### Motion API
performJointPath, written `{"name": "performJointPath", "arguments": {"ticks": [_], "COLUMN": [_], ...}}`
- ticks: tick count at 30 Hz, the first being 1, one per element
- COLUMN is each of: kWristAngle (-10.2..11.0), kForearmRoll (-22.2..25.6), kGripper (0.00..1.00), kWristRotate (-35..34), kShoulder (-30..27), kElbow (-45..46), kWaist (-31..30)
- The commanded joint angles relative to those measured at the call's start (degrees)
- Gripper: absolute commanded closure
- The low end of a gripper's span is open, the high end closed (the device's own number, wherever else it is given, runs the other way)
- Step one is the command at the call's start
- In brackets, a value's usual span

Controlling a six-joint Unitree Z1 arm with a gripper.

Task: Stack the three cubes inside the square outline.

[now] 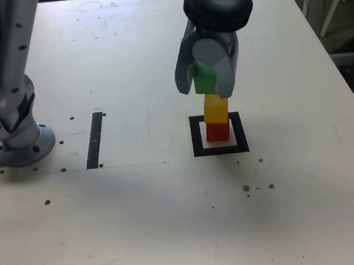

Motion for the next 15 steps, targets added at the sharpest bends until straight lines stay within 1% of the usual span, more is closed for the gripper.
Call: {"name": "performJointPath", "arguments": {"ticks": [1,13,14,15], "kWristAngle": [-0.22,-0.73,-0.75,-0.78], "kForearmRoll": [0.39,-0.21,-0.28,-0.38], "kGripper": [0.72,0.72,0.71,0.67], "kWristRotate": [-0.05,-0.03,0.01,0.10], "kShoulder": [0.27,1.41,1.51,1.61], "kElbow": [0.00,-0.60,-0.62,-0.62], "kWaist": [0.14,0.14,0.14,0.14]}}
